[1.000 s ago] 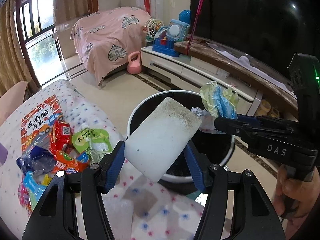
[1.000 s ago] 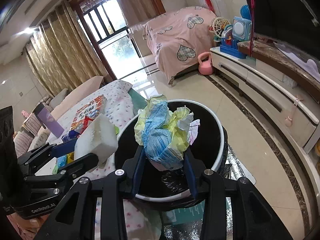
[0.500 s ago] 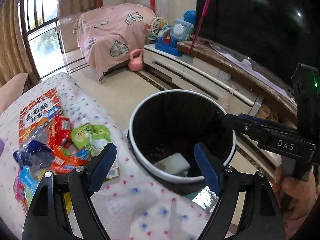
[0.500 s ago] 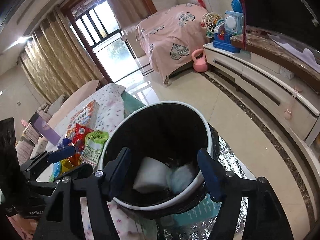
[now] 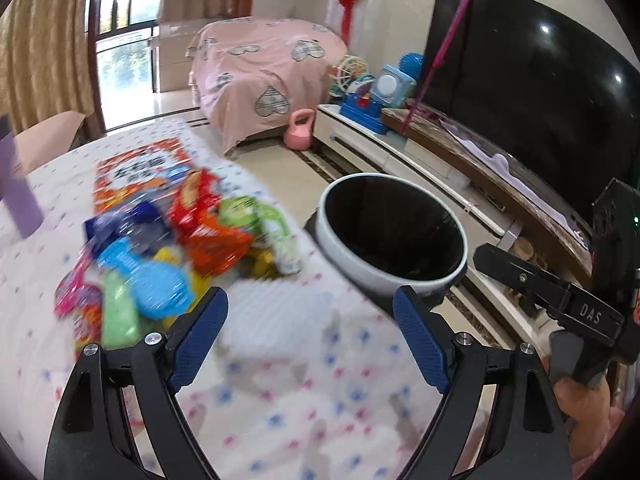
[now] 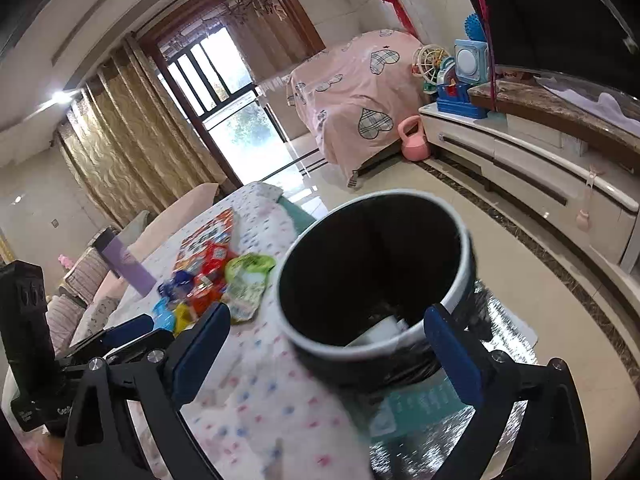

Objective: Collect trash
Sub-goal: 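Move both open tools back over the table, then grasp the white-red milk carton with the left tool while the right tool grasps the white foam net, then carry the carton and foam net over the bin and release both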

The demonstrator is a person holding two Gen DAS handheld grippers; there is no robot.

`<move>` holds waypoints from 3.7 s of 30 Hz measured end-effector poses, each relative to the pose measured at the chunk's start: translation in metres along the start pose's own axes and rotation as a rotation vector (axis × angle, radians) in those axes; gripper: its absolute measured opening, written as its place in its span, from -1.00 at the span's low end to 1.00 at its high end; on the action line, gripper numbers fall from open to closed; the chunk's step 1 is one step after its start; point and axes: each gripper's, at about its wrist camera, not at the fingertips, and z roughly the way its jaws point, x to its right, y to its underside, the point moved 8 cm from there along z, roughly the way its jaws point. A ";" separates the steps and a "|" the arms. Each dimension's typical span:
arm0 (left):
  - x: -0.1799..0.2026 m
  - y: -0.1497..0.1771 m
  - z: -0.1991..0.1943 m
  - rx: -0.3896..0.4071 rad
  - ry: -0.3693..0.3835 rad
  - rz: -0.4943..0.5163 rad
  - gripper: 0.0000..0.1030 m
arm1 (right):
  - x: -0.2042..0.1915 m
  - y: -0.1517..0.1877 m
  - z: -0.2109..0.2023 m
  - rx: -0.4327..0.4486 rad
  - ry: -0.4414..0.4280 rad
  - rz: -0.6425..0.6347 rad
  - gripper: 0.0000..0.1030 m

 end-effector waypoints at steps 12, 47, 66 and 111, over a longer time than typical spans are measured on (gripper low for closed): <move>-0.065 0.052 -0.042 -0.011 -0.048 -0.095 0.69 | -0.056 0.052 0.000 -0.058 -0.055 -0.020 0.92; -0.176 0.077 -0.011 -0.177 0.147 0.149 0.85 | -0.117 0.091 0.076 -0.219 -0.097 -0.086 0.92; -0.099 0.114 -0.026 -0.233 0.133 0.249 0.46 | -0.116 0.093 0.089 -0.239 -0.089 -0.124 -0.45; 0.039 0.003 0.028 -0.096 0.110 0.122 -0.01 | -0.006 0.015 -0.006 -0.032 0.044 -0.084 -0.47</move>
